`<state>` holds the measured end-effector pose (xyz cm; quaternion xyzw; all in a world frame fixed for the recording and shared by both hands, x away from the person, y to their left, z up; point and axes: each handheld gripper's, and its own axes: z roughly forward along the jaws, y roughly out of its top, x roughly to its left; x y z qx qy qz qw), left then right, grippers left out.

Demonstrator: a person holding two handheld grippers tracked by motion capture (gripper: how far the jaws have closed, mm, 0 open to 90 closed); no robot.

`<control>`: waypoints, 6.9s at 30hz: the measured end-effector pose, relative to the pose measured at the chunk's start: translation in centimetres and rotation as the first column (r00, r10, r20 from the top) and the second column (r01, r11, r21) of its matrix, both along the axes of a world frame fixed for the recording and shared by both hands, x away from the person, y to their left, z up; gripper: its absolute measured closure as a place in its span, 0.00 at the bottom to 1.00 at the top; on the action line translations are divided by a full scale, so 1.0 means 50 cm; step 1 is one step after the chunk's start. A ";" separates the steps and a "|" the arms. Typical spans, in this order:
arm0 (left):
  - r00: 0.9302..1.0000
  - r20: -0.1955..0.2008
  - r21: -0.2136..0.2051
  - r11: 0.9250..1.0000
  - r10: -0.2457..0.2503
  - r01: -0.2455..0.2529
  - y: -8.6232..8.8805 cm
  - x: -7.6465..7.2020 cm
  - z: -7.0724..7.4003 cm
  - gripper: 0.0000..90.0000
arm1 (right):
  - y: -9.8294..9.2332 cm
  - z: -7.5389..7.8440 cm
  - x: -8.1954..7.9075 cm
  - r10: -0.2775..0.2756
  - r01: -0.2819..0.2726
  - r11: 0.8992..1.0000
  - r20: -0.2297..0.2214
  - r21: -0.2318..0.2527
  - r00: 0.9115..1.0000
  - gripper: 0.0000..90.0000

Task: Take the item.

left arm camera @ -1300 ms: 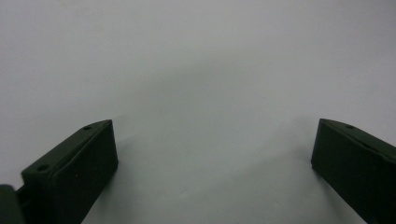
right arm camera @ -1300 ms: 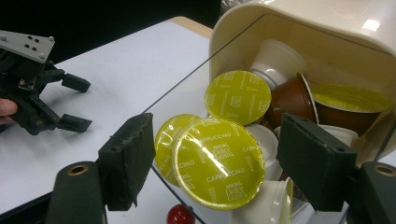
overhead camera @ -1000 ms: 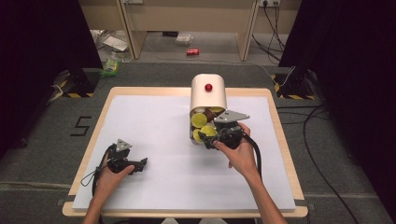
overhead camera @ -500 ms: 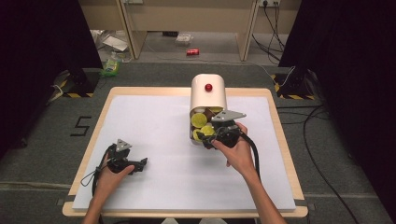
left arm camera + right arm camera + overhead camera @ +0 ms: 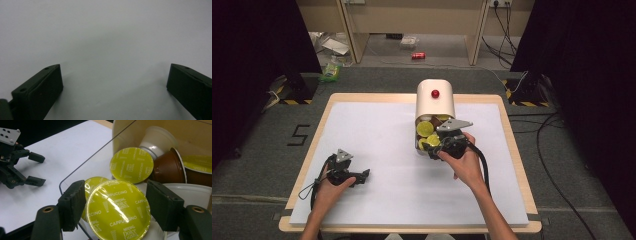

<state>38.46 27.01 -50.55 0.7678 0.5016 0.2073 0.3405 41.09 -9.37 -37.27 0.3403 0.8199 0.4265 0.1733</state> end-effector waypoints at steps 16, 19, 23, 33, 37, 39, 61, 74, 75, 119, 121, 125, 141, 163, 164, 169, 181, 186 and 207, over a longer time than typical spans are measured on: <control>1.000 0.000 0.000 1.000 0.000 0.000 0.000 0.000 0.000 0.00 | -0.005 0.001 -0.001 0.012 -0.012 1.000 -0.019 0.010 1.000 0.42; 1.000 0.000 0.000 1.000 0.000 0.000 0.000 0.000 0.000 0.00 | -0.009 0.001 -0.001 -0.004 0.004 1.000 -0.019 0.009 1.000 0.37; 1.000 0.000 0.000 1.000 0.000 0.000 0.000 0.000 0.000 0.00 | -0.014 0.007 -0.009 -0.012 0.012 1.000 -0.009 -0.008 1.000 0.37; 1.000 0.000 0.000 1.000 0.000 0.000 0.000 0.000 0.000 0.00 | -0.012 -0.006 0.004 -0.002 0.003 1.000 -0.067 0.009 0.998 0.38; 1.000 0.000 0.000 1.000 0.000 0.000 0.000 0.000 0.000 0.00 | -0.010 -0.003 0.000 0.000 0.000 1.000 -0.056 0.002 0.998 0.43; 1.000 0.000 0.000 1.000 0.000 0.000 0.000 0.000 0.000 0.00 | -0.009 -0.001 -0.001 -0.003 0.003 1.000 -0.044 -0.001 0.999 0.43; 1.000 0.000 0.000 1.000 0.000 0.000 0.000 0.000 0.000 0.00 | -0.063 0.058 -0.028 -0.044 0.040 0.997 0.063 0.059 0.997 0.43; 1.000 0.000 0.000 1.000 0.000 0.000 0.000 0.000 0.000 0.00 | -0.132 0.073 -0.040 -0.104 0.097 0.992 0.082 0.078 0.991 0.43; 1.000 0.000 0.000 1.000 0.000 0.000 0.000 0.000 0.000 0.00 | -0.138 0.074 -0.040 -0.108 0.102 0.992 0.082 0.080 0.991 0.43; 1.000 0.001 0.000 1.000 -0.001 0.001 0.000 0.000 0.000 0.00 | -0.262 -0.046 0.023 -0.267 0.267 0.963 -0.004 0.027 0.964 0.43; 1.000 0.002 0.000 1.000 -0.001 0.001 0.000 0.000 0.000 0.00 | -0.264 -0.054 0.027 -0.272 0.273 0.962 -0.014 0.027 0.962 0.43; 1.000 0.001 -0.001 1.000 -0.001 0.001 0.001 0.000 0.000 0.00 | -0.272 -0.070 0.036 -0.281 0.282 0.959 -0.026 0.022 0.959 0.43; 1.000 0.001 -0.001 1.000 -0.001 0.001 0.001 0.000 0.000 0.00 | -0.253 -0.130 0.072 -0.278 0.277 0.960 -0.047 -0.034 0.959 0.43; 1.000 0.001 -0.001 1.000 -0.002 0.002 0.001 0.000 0.000 0.00 | -0.212 -0.185 0.113 -0.274 0.266 0.959 -0.080 -0.102 0.958 0.43; 1.000 0.001 -0.002 1.000 -0.001 0.001 0.001 0.000 0.000 0.00 | -0.212 -0.187 0.115 -0.269 0.261 0.960 -0.076 -0.106 0.960 0.43; 1.000 0.001 -0.002 1.000 -0.001 0.001 0.001 0.000 0.000 0.00 | -0.206 -0.192 0.116 -0.262 0.252 0.961 -0.079 -0.110 0.962 0.43; 1.000 0.001 -0.001 1.000 -0.002 0.002 0.001 0.000 0.000 0.00 | -0.206 -0.201 0.118 -0.255 0.244 0.963 -0.091 -0.116 0.963 0.42; 1.000 0.001 -0.002 1.000 -0.001 0.001 0.001 0.000 0.000 0.00 | -0.207 -0.197 0.117 -0.254 0.245 0.964 -0.084 -0.104 0.964 0.39; 1.000 0.001 -0.002 1.000 -0.002 0.002 0.001 0.000 0.000 0.00 | -0.218 -0.155 0.094 -0.252 0.250 0.968 -0.064 -0.038 0.966 0.27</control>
